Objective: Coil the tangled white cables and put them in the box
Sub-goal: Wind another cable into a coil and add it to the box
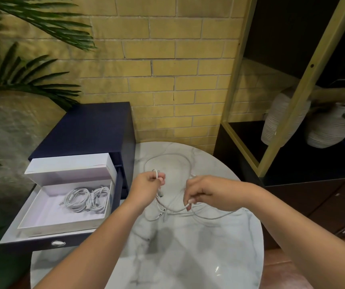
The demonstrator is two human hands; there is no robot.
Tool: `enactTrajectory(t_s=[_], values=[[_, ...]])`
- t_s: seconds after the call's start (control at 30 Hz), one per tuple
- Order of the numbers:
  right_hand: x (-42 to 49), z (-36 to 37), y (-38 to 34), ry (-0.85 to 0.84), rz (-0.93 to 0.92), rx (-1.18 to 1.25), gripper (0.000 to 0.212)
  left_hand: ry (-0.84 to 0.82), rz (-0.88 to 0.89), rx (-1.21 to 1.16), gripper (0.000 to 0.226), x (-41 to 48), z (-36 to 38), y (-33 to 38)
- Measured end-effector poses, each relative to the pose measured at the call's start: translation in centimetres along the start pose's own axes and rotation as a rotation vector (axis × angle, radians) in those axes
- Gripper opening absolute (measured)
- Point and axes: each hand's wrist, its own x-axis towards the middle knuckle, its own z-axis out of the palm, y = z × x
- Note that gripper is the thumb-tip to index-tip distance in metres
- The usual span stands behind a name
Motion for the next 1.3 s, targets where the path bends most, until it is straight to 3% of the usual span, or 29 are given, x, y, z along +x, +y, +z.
enactTrajectory(t_s=[0.1, 0.3, 0.47, 0.77, 1.0, 1.13, 1.3], values=[[-0.2, -0.1, 0.2, -0.011, 0.019, 0.014, 0.022, -0.013, -0.016, -0.024, 0.021, 0.4, -0.6, 0.1], [0.0, -1.5, 1.5, 0.258, 0.105, 0.081, 0.022, -0.284, 0.069, 0.256, 0.023, -2.0, -0.6, -0.3], [0.6, -1.0, 3.5, 0.461, 0.177, 0.08, 0.022, -0.393, 0.045, 0.126, 0.034, -3.9, -0.6, 0.6], [1.8, 0.1, 4.4, 0.688, 0.145, 0.0, 0.02, -0.589, 0.03, 0.201, 0.029, -5.0, -0.8, 2.8], [1.2, 0.6, 5.4, 0.6, 0.285, -0.068, 0.022, -0.591, 0.023, 0.041, 0.047, -5.7, -1.2, 4.1], [1.2, 2.7, 6.0, 0.431, 0.362, -0.082, 0.029, -0.623, -0.046, -0.17, 0.033, -6.0, -0.9, 4.4], [1.4, 5.4, 5.1, 0.402, 0.373, -0.097, 0.035, -0.594, -0.078, -0.307, 0.032, -5.7, 0.0, 4.6]])
